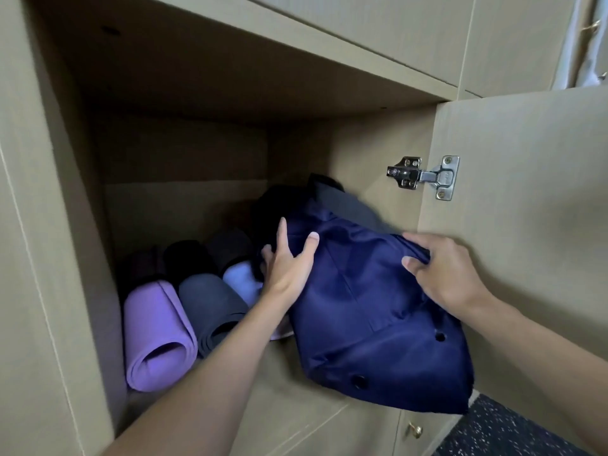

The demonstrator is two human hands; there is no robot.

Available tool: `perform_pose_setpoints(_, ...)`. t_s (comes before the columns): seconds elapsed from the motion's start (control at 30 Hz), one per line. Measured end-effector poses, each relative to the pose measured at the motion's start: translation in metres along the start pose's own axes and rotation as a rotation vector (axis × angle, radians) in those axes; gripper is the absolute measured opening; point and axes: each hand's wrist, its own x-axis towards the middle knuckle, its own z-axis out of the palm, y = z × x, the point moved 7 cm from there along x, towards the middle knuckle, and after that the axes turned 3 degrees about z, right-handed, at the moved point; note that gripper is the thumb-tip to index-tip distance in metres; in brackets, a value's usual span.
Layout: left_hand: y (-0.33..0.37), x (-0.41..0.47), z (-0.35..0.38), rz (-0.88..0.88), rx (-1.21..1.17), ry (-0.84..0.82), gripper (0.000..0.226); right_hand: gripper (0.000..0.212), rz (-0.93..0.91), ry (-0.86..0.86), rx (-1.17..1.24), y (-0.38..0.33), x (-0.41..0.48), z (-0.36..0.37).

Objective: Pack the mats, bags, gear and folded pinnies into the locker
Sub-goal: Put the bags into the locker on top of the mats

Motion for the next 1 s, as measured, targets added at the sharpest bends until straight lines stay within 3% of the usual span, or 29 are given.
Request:
perform_pose_setpoints(0.17,0.010,0.019,0.005,-0.014,-0.038,0.065,0.083,0.045,-0.041,-0.062,-0.055,0.001,0.002,0.009)
perform_pose_setpoints(0.33,-0.019,0.050,-0.016,-0.066,0.088,0.197,0.093,0.046,-0.073,-0.068,-0.067,0.004,0.003,0.015)
perform_pose_setpoints(0.43,-0.030,0.055,-0.019,0.039,0.150,0.199,0.098,0.046,-0.083,-0.046,-0.051,0.007,0.005,0.017)
perform_pose_setpoints(0.57,-0.033,0.054,-0.019,0.119,0.039,0.234,0.092,0.046,-0.107,-0.024,-0.040,0.009,0.007,0.021)
perform_pose_setpoints(0.73,0.016,0.098,-0.034,0.347,0.045,0.208,0.083,0.046,-0.182,0.112,0.034,-0.009,0.020,0.013)
perform_pose_setpoints(0.8,0.029,0.131,-0.044,0.358,0.150,0.209,0.081,0.046,-0.212,0.187,0.076,-0.027,0.033,0.016)
perform_pose_setpoints(0.9,0.002,0.153,-0.056,0.105,0.380,0.267,0.086,0.053,-0.167,-0.001,0.024,-0.046,0.059,0.060)
perform_pose_setpoints(1.0,-0.050,0.101,-0.031,-0.077,0.254,0.061,0.079,0.071,-0.035,-0.307,0.065,-0.038,0.062,0.110)
